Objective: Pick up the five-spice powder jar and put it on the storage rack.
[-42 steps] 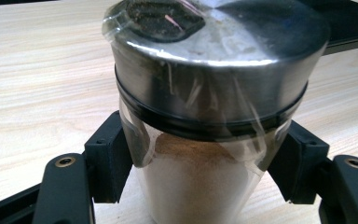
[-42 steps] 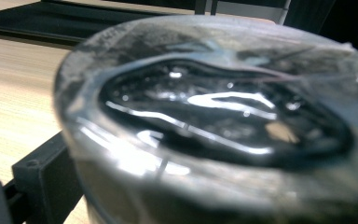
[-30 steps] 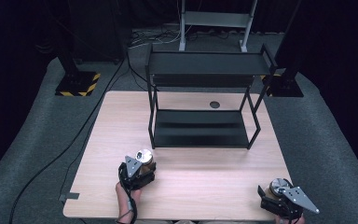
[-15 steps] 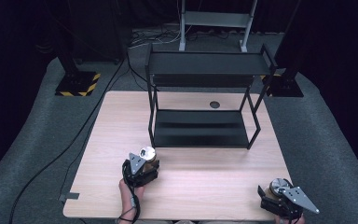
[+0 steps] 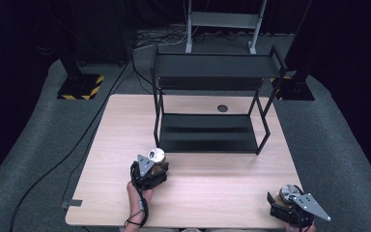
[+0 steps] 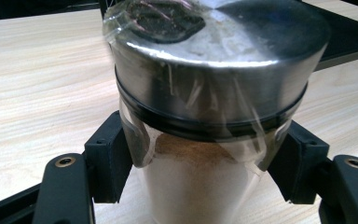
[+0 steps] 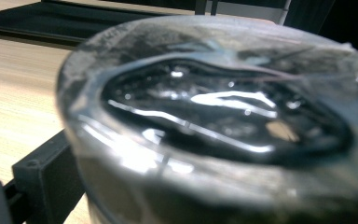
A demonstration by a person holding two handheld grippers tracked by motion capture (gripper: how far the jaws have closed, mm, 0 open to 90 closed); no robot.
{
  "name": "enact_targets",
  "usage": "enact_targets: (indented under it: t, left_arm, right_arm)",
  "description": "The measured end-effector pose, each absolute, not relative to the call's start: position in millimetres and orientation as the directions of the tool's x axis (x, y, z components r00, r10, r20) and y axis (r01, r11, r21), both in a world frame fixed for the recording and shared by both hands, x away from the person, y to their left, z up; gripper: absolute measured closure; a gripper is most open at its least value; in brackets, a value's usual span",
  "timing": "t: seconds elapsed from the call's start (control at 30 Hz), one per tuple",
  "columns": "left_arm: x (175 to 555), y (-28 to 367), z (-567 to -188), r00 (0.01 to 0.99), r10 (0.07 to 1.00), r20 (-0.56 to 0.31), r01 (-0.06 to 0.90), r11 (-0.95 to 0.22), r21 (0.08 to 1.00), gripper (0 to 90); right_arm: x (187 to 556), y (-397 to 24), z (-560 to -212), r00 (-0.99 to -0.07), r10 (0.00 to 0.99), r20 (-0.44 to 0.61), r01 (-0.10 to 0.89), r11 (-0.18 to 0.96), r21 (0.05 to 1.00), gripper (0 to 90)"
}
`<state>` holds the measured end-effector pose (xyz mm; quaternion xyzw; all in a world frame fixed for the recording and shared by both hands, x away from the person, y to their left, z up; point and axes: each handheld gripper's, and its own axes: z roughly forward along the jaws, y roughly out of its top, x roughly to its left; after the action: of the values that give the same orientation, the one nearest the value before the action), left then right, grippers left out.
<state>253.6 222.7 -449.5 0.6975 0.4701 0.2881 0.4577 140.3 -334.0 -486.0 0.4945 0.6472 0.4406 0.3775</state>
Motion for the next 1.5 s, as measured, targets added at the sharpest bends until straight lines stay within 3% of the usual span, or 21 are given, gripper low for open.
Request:
enact_targets:
  t: [1.5]
  left_arm:
    - [290.0, 198.1, -438.7, 0.446, 0.895, -0.028, 0.372, -0.157, 0.915, 31.0]
  right_arm:
    - [140.1, -333.8, -486.1, -0.224, 0.973, -0.052, 0.307, 0.121, 0.944, 0.0]
